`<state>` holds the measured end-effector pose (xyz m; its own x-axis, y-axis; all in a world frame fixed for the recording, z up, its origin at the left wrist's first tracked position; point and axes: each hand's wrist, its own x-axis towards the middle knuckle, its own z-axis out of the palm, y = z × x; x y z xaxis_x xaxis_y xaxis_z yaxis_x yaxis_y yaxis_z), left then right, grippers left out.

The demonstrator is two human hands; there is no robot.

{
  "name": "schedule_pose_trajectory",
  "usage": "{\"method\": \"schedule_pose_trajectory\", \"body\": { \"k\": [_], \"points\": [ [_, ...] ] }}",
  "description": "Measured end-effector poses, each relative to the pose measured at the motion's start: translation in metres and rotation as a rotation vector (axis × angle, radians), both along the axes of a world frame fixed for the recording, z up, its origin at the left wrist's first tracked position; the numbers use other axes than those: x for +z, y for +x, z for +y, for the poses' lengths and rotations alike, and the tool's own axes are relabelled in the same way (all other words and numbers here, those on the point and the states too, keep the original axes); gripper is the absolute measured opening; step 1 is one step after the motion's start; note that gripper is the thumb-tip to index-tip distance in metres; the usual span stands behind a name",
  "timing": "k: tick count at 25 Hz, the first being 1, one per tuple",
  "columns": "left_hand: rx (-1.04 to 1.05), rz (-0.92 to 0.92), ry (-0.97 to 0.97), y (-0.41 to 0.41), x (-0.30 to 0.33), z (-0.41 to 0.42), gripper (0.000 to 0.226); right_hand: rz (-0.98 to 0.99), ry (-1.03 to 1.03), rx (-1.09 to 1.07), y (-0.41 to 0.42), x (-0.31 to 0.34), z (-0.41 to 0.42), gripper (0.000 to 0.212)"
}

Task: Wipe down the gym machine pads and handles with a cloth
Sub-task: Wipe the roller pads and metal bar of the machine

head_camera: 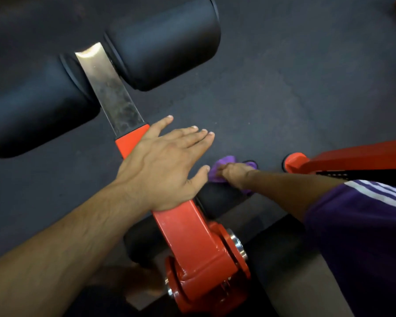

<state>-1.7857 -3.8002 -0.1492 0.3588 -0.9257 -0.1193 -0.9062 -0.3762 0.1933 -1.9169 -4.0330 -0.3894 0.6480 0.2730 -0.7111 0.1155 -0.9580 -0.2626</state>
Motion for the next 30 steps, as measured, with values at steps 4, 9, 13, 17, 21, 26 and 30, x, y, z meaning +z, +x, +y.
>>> {"method": "schedule_pose_trajectory", "body": {
  "k": [4, 9, 13, 17, 21, 26, 30],
  "points": [
    [0.006, -0.011, -0.002, -0.001, 0.000, 0.002, 0.070, -0.012, 0.260, 0.279, -0.010, 0.008, 0.056, 0.049],
    [0.010, -0.001, -0.010, -0.001, 0.001, 0.002, 0.069, -0.036, 0.023, -0.152, 0.021, 0.031, 0.006, 0.037],
    [-0.018, -0.012, -0.004, 0.000, 0.000, 0.004, 0.066, 0.192, 0.077, -0.161, 0.021, 0.041, 0.044, 0.042],
    [-0.134, 0.012, 0.030, 0.005, 0.004, 0.006, 0.064, 0.311, 0.119, -0.255, 0.012, 0.052, 0.036, 0.036],
    [0.094, 0.019, 0.034, -0.012, 0.012, 0.022, 0.066, 0.430, -0.127, -0.487, 0.028, 0.053, -0.029, 0.051],
    [0.726, 0.077, -0.081, -0.062, 0.009, 0.012, 0.072, -0.013, 0.033, -0.054, 0.009, 0.044, 0.014, 0.053],
    [0.783, 0.084, -0.120, -0.061, 0.007, 0.006, 0.074, 0.087, -0.106, 0.287, -0.048, -0.006, 0.062, 0.080]
  ]
}}
